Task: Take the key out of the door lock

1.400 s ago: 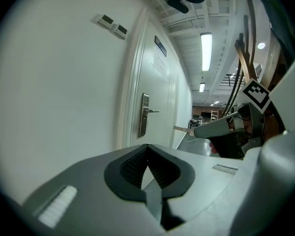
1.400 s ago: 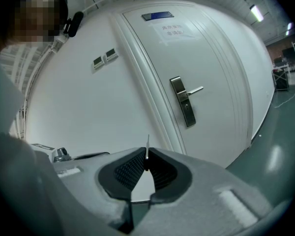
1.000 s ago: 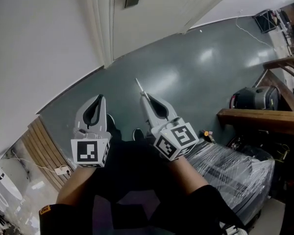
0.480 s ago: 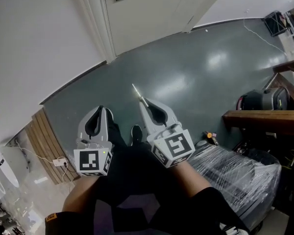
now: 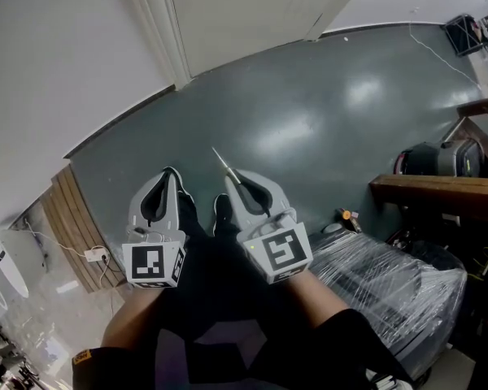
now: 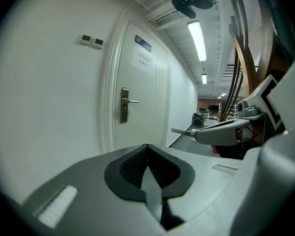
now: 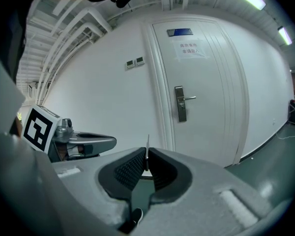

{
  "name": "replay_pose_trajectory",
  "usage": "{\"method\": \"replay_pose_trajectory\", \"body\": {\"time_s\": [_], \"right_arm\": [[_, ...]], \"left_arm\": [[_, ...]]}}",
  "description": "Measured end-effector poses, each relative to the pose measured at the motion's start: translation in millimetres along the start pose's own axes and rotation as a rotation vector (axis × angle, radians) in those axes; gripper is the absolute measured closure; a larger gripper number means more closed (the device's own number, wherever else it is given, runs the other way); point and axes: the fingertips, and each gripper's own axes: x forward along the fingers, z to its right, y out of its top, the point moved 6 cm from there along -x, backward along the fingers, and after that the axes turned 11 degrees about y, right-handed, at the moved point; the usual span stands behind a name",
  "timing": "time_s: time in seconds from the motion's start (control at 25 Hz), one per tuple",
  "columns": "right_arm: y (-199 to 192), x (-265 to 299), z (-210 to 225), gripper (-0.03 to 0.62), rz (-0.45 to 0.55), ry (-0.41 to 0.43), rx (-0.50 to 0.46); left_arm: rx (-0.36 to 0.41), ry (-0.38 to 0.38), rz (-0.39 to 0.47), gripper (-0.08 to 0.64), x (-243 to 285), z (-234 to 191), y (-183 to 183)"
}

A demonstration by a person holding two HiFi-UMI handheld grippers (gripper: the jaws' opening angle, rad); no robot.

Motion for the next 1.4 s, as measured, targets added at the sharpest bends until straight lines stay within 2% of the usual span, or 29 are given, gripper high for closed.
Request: {"method": "replay_pose_trajectory", "body": {"time_s": [0.56, 0.8, 1.4], "right_arm": [[7.7, 7.8, 7.6, 0.577, -0.014, -0.018, -0.034], [1.5, 5.7, 10.3, 0.578, -0.017, -0.030, -0.019], [2.2, 3.0, 8.2, 0.578, -0.020, -0.021, -0.032]], "left_arm": [[0.023, -0.014, 0.006, 0.543, 14.7, -2.3, 5.1], [0.025, -0.029, 0.001, 0.543, 17.7, 1.2, 2.7], [0.019, -0.011, 0.009, 0.543, 12.1, 1.9, 4.5]]}}
